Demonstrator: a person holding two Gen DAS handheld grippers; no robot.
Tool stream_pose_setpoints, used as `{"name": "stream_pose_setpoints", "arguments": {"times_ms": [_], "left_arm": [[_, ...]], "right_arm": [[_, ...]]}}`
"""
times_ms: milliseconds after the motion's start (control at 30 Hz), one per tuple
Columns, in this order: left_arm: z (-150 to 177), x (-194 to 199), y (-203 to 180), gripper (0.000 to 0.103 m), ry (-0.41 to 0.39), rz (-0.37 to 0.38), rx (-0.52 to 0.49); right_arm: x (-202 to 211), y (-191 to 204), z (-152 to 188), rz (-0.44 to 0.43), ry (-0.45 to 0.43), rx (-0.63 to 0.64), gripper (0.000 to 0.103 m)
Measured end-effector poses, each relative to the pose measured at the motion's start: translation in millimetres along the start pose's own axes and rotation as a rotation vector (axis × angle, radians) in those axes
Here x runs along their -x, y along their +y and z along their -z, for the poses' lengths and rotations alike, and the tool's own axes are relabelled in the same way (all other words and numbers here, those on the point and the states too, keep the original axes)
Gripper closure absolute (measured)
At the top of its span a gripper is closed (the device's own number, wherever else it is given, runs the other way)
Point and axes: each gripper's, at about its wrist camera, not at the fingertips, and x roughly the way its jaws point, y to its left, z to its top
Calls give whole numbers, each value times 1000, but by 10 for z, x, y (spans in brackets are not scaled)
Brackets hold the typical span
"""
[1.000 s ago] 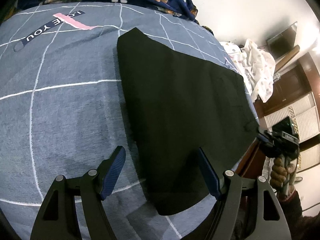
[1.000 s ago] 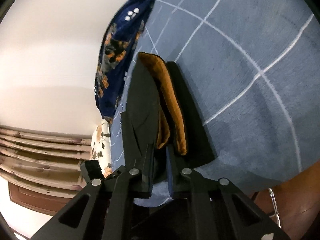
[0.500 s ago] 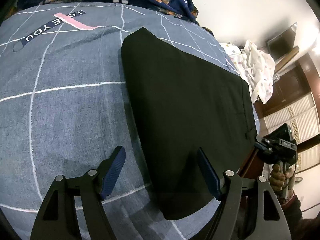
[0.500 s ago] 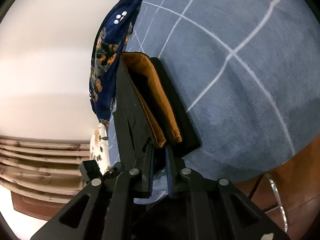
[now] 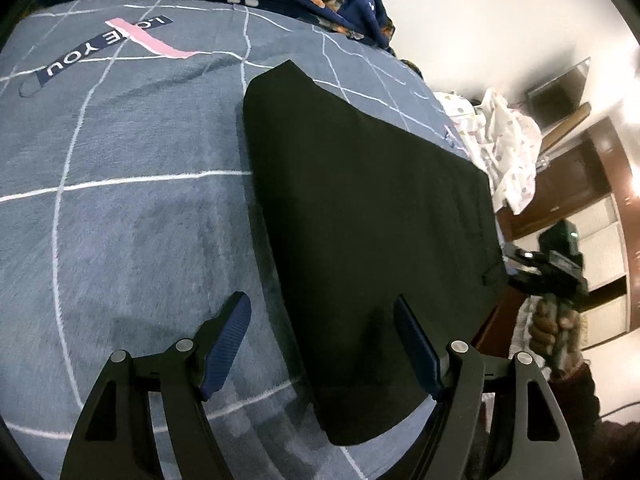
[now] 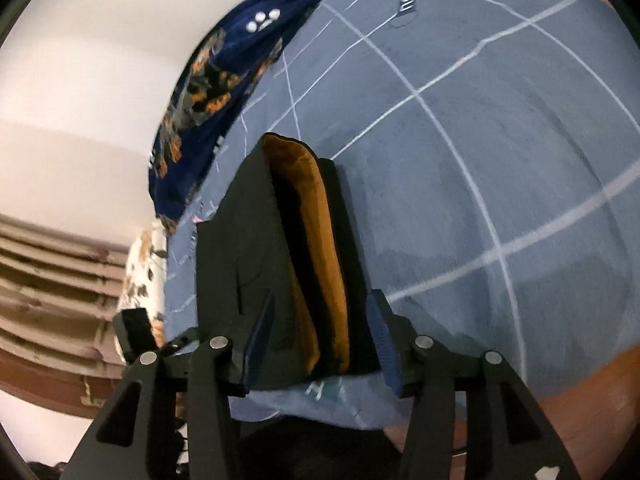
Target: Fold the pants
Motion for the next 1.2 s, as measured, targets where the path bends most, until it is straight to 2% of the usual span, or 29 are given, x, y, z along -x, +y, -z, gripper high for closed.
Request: {"name": "stream_pose_setpoints", "arguments": {"times_ms": [100,200,400,500,600,733,900,1000,1200], "left_arm": [[-59,-15,32,29,8,49,-8],[-149,-39,65,29,24,93,-13],[-327,-148,84,29,60,175,-40],[-389,-213,19,29,79,183,-74],[-430,-272,-106,28,84,131,-126],[-439,-354,-310,22,81,24,-206],[-289,-504,-665,21,51,-234,-369],[-272,-511,-664,21,34,-262,-364],[-246,-495,-672,21,15,-298,-385]], "right_arm": [[-110,-11,-89,-6,37,26,57],[-231,-17,-171,34,75,64,57],[-436,54,-303,-51,171,144,55],[-510,67,-367,-92,206,156,53],[-554,32,-416,-140,239,161,52],[-609,63,-447,-170,263,189,52],[-691,203,-429,-176,245,258,49],[-694,225,-418,-175,228,278,50],[-704,244,-375,-152,197,323,59]]}}
